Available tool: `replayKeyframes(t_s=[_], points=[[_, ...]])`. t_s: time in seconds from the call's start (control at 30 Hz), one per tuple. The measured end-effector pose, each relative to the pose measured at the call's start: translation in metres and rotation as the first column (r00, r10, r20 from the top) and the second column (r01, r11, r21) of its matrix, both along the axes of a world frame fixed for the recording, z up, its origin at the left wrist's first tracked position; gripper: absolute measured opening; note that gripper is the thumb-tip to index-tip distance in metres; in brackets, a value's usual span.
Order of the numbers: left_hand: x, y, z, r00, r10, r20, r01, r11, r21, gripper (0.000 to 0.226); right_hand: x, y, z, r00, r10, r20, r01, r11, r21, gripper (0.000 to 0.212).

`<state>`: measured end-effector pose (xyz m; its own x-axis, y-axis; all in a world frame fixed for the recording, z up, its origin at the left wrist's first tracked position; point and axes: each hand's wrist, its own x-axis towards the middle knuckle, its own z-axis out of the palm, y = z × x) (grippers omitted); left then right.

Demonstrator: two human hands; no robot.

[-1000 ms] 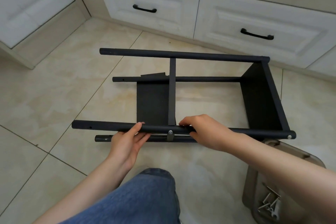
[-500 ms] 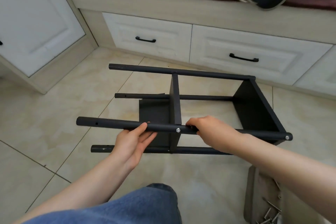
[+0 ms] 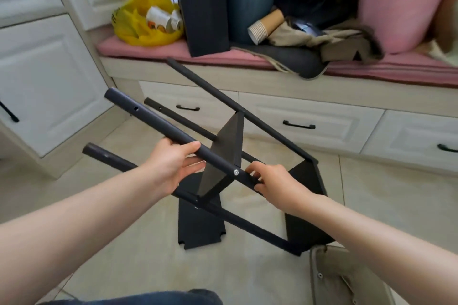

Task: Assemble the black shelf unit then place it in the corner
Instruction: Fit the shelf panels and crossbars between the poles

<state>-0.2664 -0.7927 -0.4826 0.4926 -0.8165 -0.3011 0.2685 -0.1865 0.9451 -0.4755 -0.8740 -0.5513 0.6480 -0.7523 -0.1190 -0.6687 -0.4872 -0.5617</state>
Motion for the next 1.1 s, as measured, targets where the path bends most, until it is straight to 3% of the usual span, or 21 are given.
replayKeyframes(t_s=[0.13, 0.47, 0.7, 0.87, 1.1], points=[[-0.02, -0.003, 0.019, 0.993, -0.01, 0.113, 0.013, 1.0, -0.02, 0.027, -0.011, 0.008, 0.006, 0.995, -0.066, 0.078, 0.06, 0.995, 0.075, 0.035], [-0.045, -0.007, 0.03, 0.978, -0.015, 0.208, 0.046, 0.988, -0.147, 0.027, -0.019, 0.016, 0.008, 0.976, -0.11, 0.187, 0.097, 0.992, 0.078, 0.035], [-0.049, -0.011, 0.034, 0.891, -0.069, 0.448, 0.146, 0.979, -0.14, 0.026, -0.011, 0.018, -0.007, 0.941, -0.156, 0.302, 0.113, 0.982, 0.155, 0.037], [-0.051, 0.002, 0.039, 0.799, -0.137, 0.586, 0.273, 0.95, -0.15, 0.027, -0.006, 0.026, -0.01, 0.934, -0.143, 0.328, 0.069, 0.971, 0.227, 0.036], [-0.053, 0.027, 0.052, 0.76, -0.254, 0.598, 0.388, 0.916, -0.104, 0.024, -0.017, 0.039, 0.017, 0.954, -0.045, 0.296, -0.077, 0.919, 0.388, 0.022]])
